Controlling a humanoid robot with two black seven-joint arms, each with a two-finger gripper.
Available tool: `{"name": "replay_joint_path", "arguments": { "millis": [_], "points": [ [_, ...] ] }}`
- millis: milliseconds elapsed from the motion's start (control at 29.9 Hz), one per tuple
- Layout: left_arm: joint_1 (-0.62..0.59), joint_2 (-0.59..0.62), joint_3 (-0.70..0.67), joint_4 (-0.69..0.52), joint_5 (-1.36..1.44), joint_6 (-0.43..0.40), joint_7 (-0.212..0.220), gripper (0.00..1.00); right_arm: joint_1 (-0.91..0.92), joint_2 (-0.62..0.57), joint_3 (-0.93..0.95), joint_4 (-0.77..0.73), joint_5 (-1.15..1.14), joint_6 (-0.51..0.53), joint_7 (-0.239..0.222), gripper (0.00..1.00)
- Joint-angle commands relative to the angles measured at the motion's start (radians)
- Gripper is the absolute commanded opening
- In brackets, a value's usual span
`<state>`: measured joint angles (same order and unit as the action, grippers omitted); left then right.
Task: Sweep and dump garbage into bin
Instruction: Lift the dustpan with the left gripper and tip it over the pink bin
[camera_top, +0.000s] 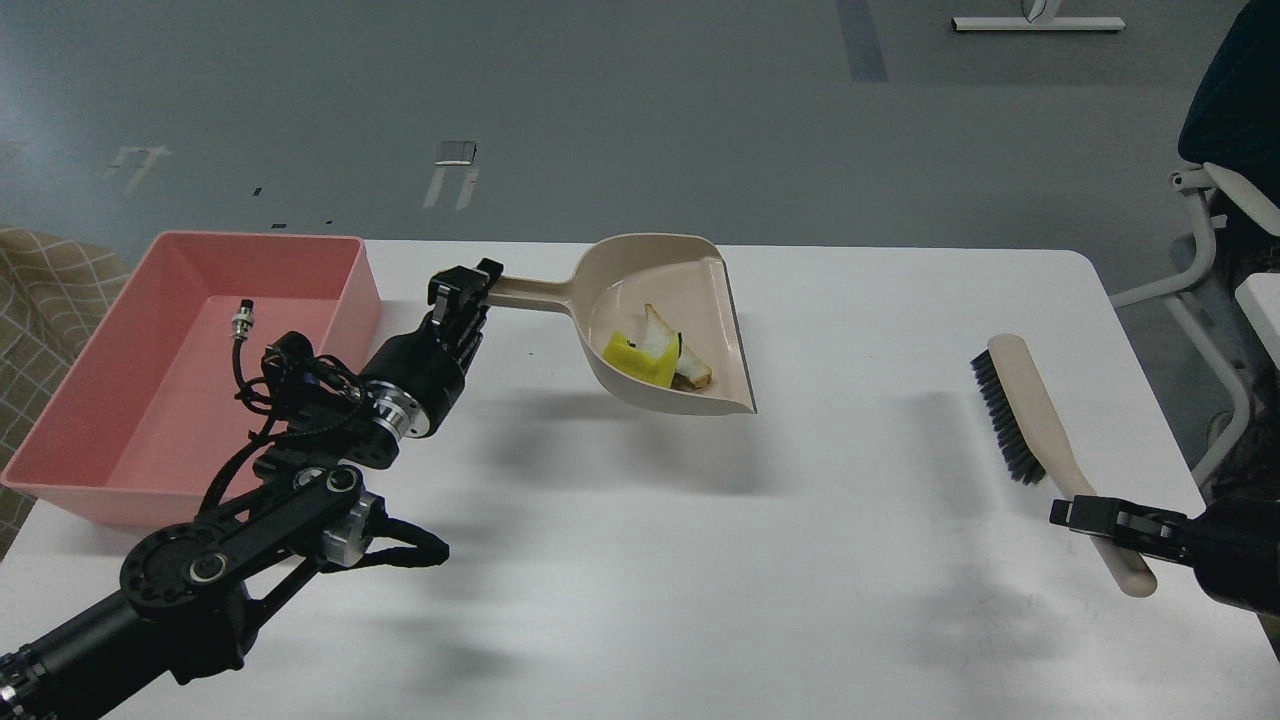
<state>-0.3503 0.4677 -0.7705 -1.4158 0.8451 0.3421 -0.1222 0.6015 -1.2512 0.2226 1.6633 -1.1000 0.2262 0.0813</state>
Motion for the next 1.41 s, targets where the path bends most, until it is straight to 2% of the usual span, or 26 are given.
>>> {"name": "replay_joint_path", "arguments": {
  "millis": [0, 301, 502, 602, 636, 736, 903, 1071, 1104, 1271, 1372],
  "points": [
    [-0.012, 0.077, -0.039, -0.034, -0.052, -0.005, 0.001, 0.0, -0.006, -0.002, 0.0, 0.007, 0.0, -0.011, 0.001, 0.0],
    [0.031, 0.365, -0.263, -0.06, -0.242, -0.15, -0.005, 0.0, -0.006, 0.01, 0.001, 0.01, 0.0, -0.014, 0.001, 0.0],
    [0.186, 0.549, -0.384, -0.045, -0.316, -0.27, -0.023, 0.0, -0.008, 0.018, 0.001, 0.01, 0.0, -0.018, 0.001, 0.0],
    [0.267, 0.607, -0.412, -0.017, -0.302, -0.302, -0.076, 0.0, -0.008, 0.022, 0.003, 0.015, 0.0, -0.019, 0.001, 0.0],
    [0.301, 0.638, -0.414, 0.006, -0.291, -0.311, -0.123, 0.0, -0.008, 0.022, 0.003, 0.019, 0.0, -0.019, 0.001, 0.0],
    [0.341, 0.703, -0.411, 0.079, -0.242, -0.317, -0.227, 0.0, -0.008, 0.022, 0.001, 0.021, 0.0, -0.019, 0.001, 0.0],
    [0.341, 0.727, -0.412, 0.222, -0.238, -0.388, -0.261, 0.0, -0.008, 0.024, 0.0, 0.021, 0.0, -0.019, 0.001, 0.0],
    [0.343, 0.743, -0.403, 0.35, -0.215, -0.428, -0.336, 0.0, -0.008, 0.032, 0.001, 0.023, 0.0, -0.019, 0.001, 0.0],
    [0.343, 0.743, -0.403, 0.376, -0.183, -0.426, -0.367, 0.0, -0.008, 0.033, 0.001, 0.023, 0.0, -0.019, 0.001, 0.0],
    [0.343, 0.741, -0.403, 0.436, 0.011, -0.39, -0.367, 0.0, -0.008, 0.045, 0.001, 0.024, 0.0, -0.021, 0.001, 0.0],
    [0.343, 0.747, -0.4, 0.436, 0.113, -0.315, -0.367, 0.0, -0.008, 0.047, 0.004, 0.024, 0.0, -0.021, 0.001, 0.0]
  ]
}}
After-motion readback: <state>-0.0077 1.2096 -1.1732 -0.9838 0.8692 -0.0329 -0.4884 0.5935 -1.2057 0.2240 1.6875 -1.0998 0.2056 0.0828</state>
